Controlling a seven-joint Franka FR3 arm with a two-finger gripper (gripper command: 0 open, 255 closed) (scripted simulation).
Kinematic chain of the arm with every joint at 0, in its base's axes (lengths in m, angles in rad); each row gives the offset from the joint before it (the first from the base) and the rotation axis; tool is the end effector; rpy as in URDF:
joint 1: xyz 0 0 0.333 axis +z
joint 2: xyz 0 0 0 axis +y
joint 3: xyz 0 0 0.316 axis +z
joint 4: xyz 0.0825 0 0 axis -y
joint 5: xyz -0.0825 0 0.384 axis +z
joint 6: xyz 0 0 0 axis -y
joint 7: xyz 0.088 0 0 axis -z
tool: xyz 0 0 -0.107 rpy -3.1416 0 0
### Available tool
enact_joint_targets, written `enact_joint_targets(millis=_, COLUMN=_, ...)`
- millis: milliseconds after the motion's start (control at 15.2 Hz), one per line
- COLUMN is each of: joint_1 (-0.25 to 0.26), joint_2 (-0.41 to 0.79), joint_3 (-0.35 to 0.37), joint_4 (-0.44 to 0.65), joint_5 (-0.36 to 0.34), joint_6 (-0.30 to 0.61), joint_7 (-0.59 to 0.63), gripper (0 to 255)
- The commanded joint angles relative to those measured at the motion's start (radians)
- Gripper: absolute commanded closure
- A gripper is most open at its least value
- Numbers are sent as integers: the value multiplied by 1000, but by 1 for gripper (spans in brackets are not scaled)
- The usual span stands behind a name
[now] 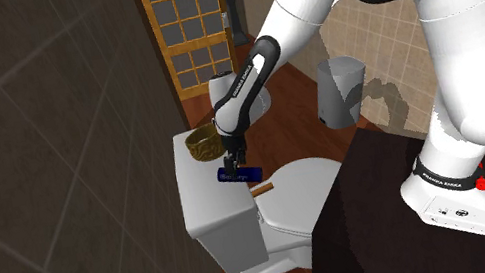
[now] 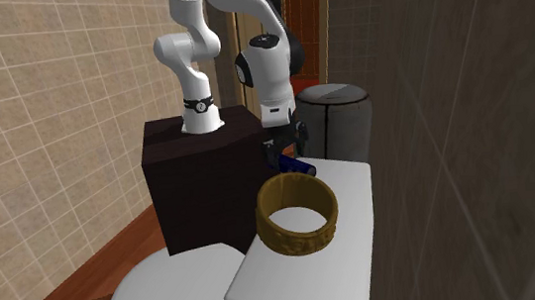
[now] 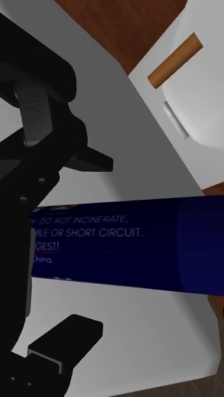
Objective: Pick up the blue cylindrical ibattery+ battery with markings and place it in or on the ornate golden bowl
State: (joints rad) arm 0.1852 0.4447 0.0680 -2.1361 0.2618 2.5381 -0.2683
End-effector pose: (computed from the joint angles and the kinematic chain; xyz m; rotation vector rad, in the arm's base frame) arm 0.5502 0.1397 0.1911 -2.9351 -0.4380 0.0637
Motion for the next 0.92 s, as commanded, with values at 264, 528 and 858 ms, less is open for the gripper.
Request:
enact_joint_targets(millis=264, joint_1=0, joint_2=0, joint_3=0, joint_4=0, joint_5=0, joint_6=0, joint_7=0, gripper=255)
enact_joint_targets(millis=528, joint_1=0, joint_2=0, joint_3=0, joint_4=0, joint_5=0, joint_6=0, joint_7=0, gripper=255)
enact_joint_targets(millis=858, joint_1=1, joint_2=-34, joint_3=-3, joint_4=-4, joint_5=-6, joint_6=-31, joint_7=9, gripper=255)
